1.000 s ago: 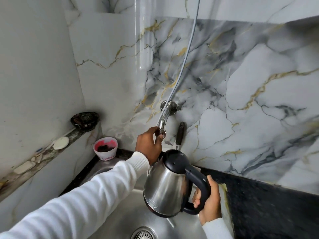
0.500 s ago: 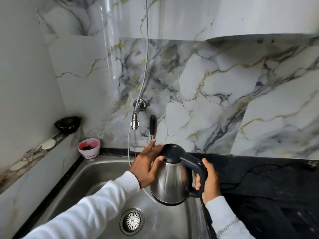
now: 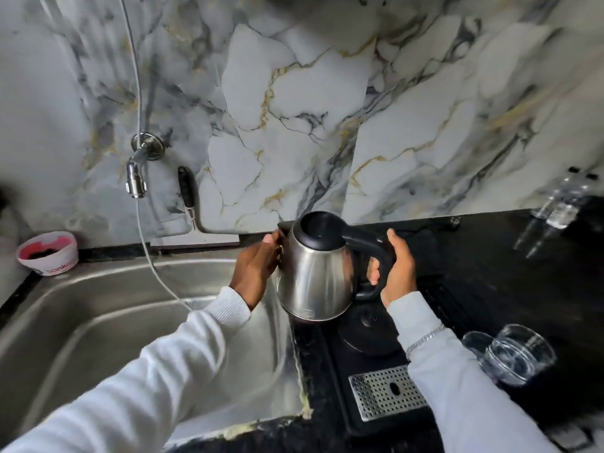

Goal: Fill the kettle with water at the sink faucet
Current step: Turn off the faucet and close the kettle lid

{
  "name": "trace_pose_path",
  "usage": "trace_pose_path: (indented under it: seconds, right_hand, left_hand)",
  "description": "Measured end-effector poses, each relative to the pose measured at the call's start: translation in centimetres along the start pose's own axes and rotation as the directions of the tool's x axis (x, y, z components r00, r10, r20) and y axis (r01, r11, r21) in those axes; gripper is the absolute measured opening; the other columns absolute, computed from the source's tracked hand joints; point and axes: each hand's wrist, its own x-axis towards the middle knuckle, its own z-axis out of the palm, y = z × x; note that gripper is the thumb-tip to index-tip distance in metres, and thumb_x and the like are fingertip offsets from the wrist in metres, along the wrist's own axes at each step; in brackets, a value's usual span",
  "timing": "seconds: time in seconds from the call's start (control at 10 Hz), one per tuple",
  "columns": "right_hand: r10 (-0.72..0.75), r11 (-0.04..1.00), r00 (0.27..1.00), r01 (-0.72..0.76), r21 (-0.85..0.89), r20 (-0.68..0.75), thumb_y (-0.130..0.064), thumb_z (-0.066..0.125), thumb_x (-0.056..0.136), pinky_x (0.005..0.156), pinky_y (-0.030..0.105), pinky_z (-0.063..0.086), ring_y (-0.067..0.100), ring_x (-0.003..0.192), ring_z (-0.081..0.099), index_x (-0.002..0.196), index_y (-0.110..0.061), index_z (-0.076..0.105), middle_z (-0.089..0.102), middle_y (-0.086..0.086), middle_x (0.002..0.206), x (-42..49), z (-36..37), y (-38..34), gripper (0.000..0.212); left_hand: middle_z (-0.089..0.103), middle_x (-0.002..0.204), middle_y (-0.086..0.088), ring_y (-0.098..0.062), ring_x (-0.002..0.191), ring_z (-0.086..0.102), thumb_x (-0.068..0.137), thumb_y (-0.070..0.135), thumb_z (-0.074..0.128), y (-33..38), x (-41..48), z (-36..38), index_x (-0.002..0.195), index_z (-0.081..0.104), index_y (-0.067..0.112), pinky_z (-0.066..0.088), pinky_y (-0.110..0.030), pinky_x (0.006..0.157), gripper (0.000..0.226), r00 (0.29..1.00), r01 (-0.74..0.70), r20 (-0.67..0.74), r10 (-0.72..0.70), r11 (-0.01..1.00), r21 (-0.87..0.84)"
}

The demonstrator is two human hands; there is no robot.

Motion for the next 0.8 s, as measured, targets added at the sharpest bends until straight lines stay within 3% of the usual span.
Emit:
trace_pose_path:
  seconds: [0.2, 0.3, 0.4, 0.5, 0.6, 0.7, 0.8]
  right_hand:
    - [0.026, 0.999, 0.988, -0.021, 0.036, -0.154, -0.044, 0.055, 0.085, 0.034, 0.028, 0.020, 0.017, 0.030, 0.029, 0.051, -0.010, 0.044, 0.037, 0.003, 0.034, 0.4, -8.3, -0.7, 0.050]
    - [0.025, 1.000, 0.982, -0.021, 0.019, -0.187, -0.043, 0.056, 0.085, 0.036, 0.031, 0.017, 0.019, 0.030, 0.029, 0.054, -0.010, 0.041, 0.036, 0.003, 0.033, 0.6, -11.4, -0.2, 0.047]
    - [0.045, 0.999, 0.982, -0.042, 0.016, -0.182, -0.044, 0.057, 0.081, 0.036, 0.030, 0.017, 0.019, 0.029, 0.029, 0.046, -0.011, 0.042, 0.035, 0.004, 0.032, 1.0, -13.0, 0.3, 0.050]
    - [0.060, 0.997, 0.984, -0.051, 0.055, -0.167, -0.042, 0.056, 0.080, 0.033, 0.027, 0.020, 0.017, 0.028, 0.030, 0.038, -0.017, 0.046, 0.036, 0.002, 0.031, 1.4, -13.5, 0.5, 0.050]
    - [0.050, 0.999, 0.988, -0.048, 0.014, -0.148, -0.042, 0.060, 0.075, 0.035, 0.028, 0.021, 0.018, 0.029, 0.031, 0.041, -0.016, 0.050, 0.038, 0.003, 0.033, 1.8, -14.1, 1.1, 0.044]
    - [0.065, 0.998, 0.992, -0.067, -0.016, -0.108, -0.041, 0.059, 0.074, 0.040, 0.032, 0.026, 0.019, 0.031, 0.035, 0.039, -0.014, 0.051, 0.041, 0.005, 0.033, 1.9, -14.3, 1.3, 0.045]
    - [-0.063, 0.977, 0.992, 0.040, -0.209, -0.106, -0.028, 0.062, 0.081, 0.049, 0.030, 0.040, 0.018, 0.041, 0.052, 0.049, -0.012, 0.064, 0.058, 0.004, 0.043, 2.2, -14.9, -0.3, 0.036]
  left_hand:
    - [0.066, 0.109, -0.005, -0.019, 0.108, 0.058, 0.097, 0.033, 0.043, -2.9, -1.0, 7.2, 0.094, 0.066, 0.036, 0.041, -0.049, 0.109, 0.024, 0.998, 0.042, 0.053, -0.046, 0.996, 0.084]
    - [0.069, 0.111, -0.004, -0.024, 0.117, 0.060, 0.093, 0.042, 0.046, -4.7, -0.9, 9.0, 0.087, 0.071, 0.041, 0.040, -0.053, 0.109, 0.026, 0.993, 0.071, 0.089, -0.083, 0.989, 0.132]
    - [0.073, 0.106, 0.006, -0.021, 0.114, 0.063, 0.080, 0.058, 0.052, -5.6, -0.5, 9.8, 0.089, 0.073, 0.045, 0.044, -0.051, 0.106, 0.026, 0.989, 0.072, 0.120, -0.088, 0.988, 0.134]
    - [0.074, 0.107, 0.003, -0.022, 0.112, 0.064, 0.074, 0.067, 0.053, -6.1, 0.3, 10.1, 0.093, 0.072, 0.046, 0.045, -0.053, 0.105, 0.034, 0.991, 0.046, 0.115, -0.069, 0.980, 0.192]
    - [0.074, 0.104, -0.016, -0.037, 0.106, 0.065, 0.075, 0.064, 0.052, -6.6, 0.3, 10.0, 0.084, 0.073, 0.041, 0.047, -0.059, 0.100, 0.032, 0.997, 0.031, 0.061, -0.048, 0.969, 0.246]
    - [0.074, 0.105, -0.009, -0.031, 0.109, 0.065, 0.076, 0.061, 0.052, -6.5, -0.2, 9.4, 0.086, 0.073, 0.045, 0.046, -0.055, 0.103, 0.028, 0.992, 0.017, 0.112, -0.049, 0.964, 0.264]
    - [0.070, 0.119, 0.000, -0.017, 0.120, 0.060, 0.081, 0.058, 0.049, -5.2, -0.4, 8.7, 0.103, 0.068, 0.045, 0.043, -0.034, 0.108, 0.032, 0.986, -0.040, 0.164, -0.022, 0.928, 0.370]
